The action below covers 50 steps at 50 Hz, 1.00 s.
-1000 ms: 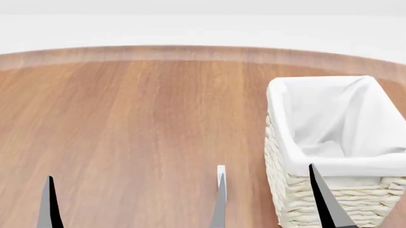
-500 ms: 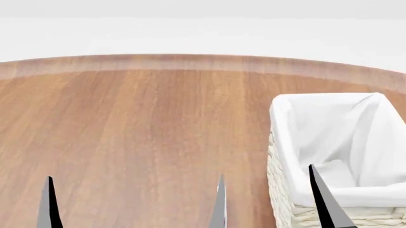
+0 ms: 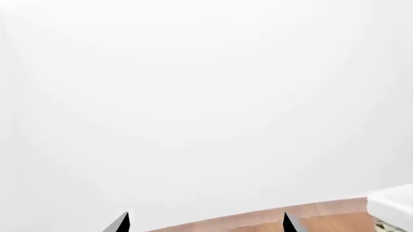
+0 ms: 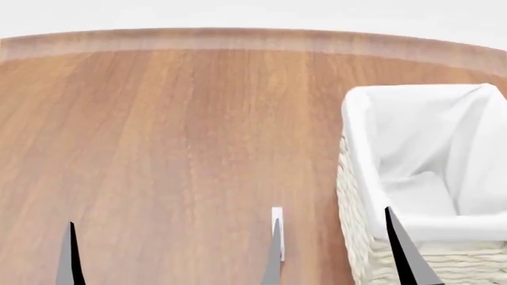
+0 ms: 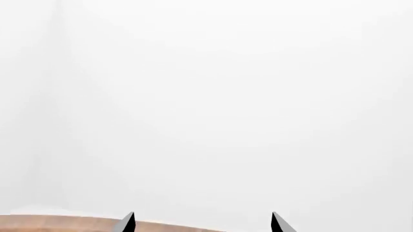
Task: Pick up the alphabet soup and the cream cheese box, and put them in the basket.
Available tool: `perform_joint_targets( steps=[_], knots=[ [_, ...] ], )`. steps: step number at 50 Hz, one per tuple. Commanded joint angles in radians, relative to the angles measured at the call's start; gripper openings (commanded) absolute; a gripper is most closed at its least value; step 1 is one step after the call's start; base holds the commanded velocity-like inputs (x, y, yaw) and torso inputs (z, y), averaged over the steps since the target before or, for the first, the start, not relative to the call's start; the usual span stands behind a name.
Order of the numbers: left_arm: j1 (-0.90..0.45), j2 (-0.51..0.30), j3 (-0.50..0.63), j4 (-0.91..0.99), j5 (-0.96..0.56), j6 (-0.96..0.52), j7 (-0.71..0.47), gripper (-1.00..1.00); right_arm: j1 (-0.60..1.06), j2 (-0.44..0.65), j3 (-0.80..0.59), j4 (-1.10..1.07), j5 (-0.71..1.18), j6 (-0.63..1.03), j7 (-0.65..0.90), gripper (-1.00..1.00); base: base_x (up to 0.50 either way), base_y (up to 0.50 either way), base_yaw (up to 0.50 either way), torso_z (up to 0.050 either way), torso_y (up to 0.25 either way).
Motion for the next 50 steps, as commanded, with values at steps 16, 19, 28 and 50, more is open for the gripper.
perform_joint_targets(
  steps=[16,19,28,50],
  knots=[
    [-0.005,-0.013,0.013,-0.005,0.0,-0.001,-0.016,1.0,0.007,0.01,-0.012,0.011,0.003,-0.007,0.012,1.0,0.0,0.0,0.0,0.0,-0.177],
    [-0.007,-0.014,0.013,-0.005,-0.003,-0.002,-0.018,1.0,0.009,0.011,-0.015,0.009,0.005,-0.002,0.012,1.0,0.0,0.0,0.0,0.0,-0.178],
    [-0.007,-0.018,0.015,-0.007,-0.005,-0.002,-0.024,1.0,0.012,0.014,-0.02,0.019,0.005,-0.009,0.014,1.0,0.0,0.0,0.0,0.0,-0.176],
    [-0.007,-0.027,0.02,-0.017,-0.019,0.019,-0.037,1.0,0.017,0.022,-0.028,0.026,0.008,-0.013,0.021,1.0,0.0,0.0,0.0,0.0,-0.136]
  ],
)
